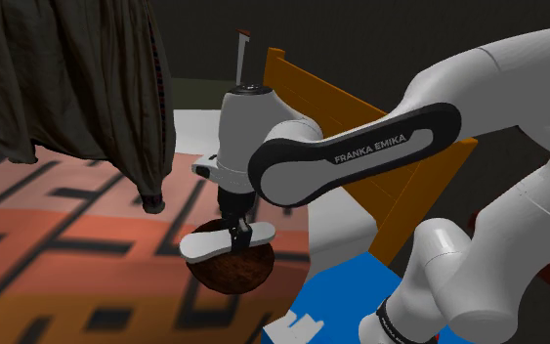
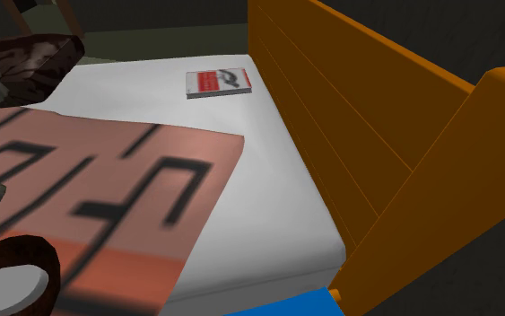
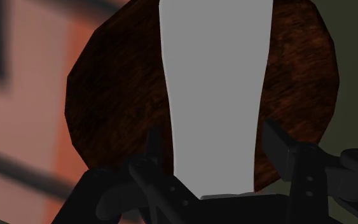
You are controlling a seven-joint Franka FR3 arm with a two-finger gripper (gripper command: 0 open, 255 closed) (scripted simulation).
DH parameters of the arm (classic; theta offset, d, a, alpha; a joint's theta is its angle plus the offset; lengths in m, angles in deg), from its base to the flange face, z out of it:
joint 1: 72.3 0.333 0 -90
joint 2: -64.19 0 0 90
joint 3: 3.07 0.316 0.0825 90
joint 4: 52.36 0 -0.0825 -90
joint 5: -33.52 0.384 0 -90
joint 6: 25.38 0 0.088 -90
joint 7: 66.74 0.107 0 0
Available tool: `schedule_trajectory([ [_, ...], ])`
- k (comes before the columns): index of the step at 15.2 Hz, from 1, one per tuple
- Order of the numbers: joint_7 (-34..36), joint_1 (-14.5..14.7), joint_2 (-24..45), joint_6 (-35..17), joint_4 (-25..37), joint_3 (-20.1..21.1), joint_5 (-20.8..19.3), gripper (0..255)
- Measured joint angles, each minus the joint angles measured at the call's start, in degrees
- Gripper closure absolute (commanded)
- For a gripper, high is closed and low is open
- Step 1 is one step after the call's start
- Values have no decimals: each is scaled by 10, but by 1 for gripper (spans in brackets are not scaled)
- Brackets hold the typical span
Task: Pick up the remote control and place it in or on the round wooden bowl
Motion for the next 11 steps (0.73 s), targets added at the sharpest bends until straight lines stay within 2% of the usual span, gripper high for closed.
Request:
schedule_trajectory([
  [4, 0, 0, 17, -37, -20, 1, 1, 255],
  [11, -1, 0, 22, -45, -23, 0, 1, 255],
])
